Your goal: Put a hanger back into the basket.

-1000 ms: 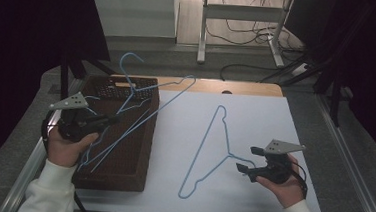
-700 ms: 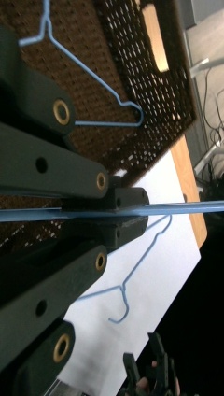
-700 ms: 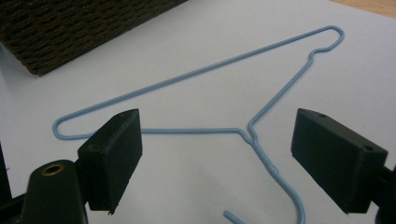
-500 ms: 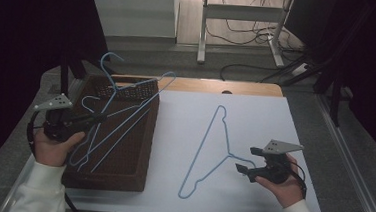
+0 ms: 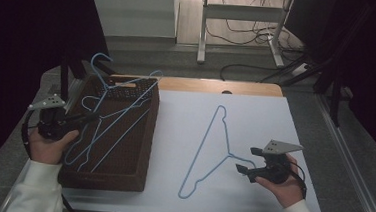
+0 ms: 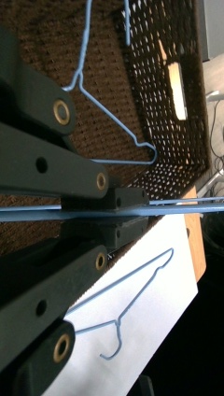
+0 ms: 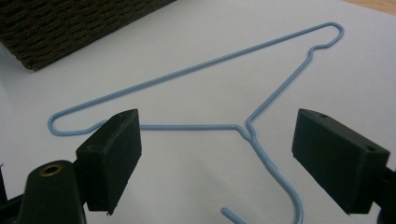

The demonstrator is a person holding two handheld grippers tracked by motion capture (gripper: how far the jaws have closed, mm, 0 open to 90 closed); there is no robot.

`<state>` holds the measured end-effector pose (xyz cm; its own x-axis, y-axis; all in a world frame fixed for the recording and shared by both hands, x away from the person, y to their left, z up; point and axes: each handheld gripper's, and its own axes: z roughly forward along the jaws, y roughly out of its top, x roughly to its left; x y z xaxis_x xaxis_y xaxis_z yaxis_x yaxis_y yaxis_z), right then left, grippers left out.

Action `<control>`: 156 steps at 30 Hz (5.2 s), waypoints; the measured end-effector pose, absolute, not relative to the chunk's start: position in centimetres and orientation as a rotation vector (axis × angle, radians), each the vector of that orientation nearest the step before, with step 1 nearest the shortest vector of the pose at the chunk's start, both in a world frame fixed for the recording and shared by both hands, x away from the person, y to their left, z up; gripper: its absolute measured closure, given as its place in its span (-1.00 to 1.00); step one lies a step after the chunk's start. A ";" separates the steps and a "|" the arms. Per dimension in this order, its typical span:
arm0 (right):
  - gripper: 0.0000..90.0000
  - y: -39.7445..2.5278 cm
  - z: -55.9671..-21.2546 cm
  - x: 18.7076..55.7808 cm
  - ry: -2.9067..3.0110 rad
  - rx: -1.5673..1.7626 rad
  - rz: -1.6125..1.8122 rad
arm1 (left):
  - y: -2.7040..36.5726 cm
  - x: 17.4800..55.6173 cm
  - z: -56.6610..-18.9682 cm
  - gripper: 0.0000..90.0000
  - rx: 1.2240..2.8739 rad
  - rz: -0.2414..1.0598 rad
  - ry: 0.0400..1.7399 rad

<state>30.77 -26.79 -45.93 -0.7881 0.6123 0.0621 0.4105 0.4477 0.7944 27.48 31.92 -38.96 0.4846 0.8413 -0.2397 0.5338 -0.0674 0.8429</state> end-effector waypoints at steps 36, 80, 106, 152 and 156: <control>-0.65 -26.7 -46.0 30.8 2.470 0.879 1.246 | 32.9 28.7 -42.4 0.92 1.747 0.339 1.265; -0.66 -26.6 -46.0 30.7 2.468 0.880 1.242 | 24.8 27.4 -40.5 -0.51 1.901 0.282 1.015; -0.65 -26.6 -45.8 30.6 2.466 0.882 1.252 | 19.6 27.0 -41.8 -0.53 1.987 0.237 0.913; 0.78 -22.1 -46.7 31.1 2.678 0.875 1.140 | 17.7 26.4 -42.4 -0.49 2.041 0.228 0.861; 0.90 -22.1 -46.7 31.2 2.679 0.876 1.138 | 17.6 26.4 -42.4 -0.49 2.046 0.227 0.859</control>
<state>31.21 -22.08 -46.70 -0.8292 0.5446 0.1257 0.4686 0.5549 0.6873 26.38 17.61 -42.39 0.7442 0.6502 -0.1532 0.4891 -0.3742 0.7879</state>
